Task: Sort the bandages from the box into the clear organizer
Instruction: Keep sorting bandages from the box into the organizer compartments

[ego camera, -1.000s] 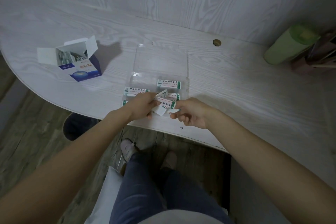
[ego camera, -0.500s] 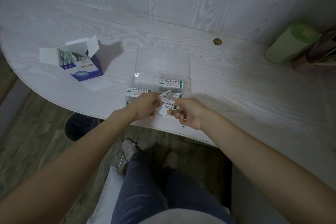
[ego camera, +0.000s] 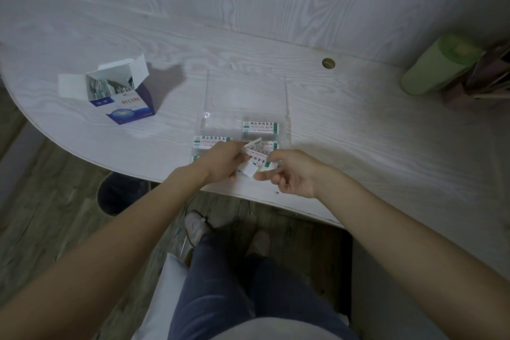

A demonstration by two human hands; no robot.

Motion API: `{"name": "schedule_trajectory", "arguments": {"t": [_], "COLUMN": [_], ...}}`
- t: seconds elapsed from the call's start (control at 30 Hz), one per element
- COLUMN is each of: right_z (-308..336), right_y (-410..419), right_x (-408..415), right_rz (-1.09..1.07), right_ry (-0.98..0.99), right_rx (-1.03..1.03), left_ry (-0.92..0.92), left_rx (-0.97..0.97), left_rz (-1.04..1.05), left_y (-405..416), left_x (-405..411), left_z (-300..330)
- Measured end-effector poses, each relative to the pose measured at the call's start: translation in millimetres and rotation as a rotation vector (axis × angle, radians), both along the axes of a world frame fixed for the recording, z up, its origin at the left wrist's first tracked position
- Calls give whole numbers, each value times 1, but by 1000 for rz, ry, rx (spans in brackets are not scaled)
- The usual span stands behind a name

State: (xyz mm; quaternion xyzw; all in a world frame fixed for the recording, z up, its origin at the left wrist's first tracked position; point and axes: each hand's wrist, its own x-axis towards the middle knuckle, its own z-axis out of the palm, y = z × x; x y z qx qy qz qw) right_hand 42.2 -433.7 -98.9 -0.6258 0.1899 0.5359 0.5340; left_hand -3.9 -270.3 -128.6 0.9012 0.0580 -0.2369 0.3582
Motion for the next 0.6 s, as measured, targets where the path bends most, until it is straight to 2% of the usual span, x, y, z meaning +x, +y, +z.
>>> {"name": "schedule_trajectory", "arguments": {"t": [0.6], "right_z": [-7], "right_y": [3], "right_x": [-5], "right_rz": [49], "right_ry": [-87], "right_rx": [-34], "left_ry": [-24], "left_rx": [23], "left_rz": [-19], "left_y": [-3], "left_x": [1], "left_z": [2]}}
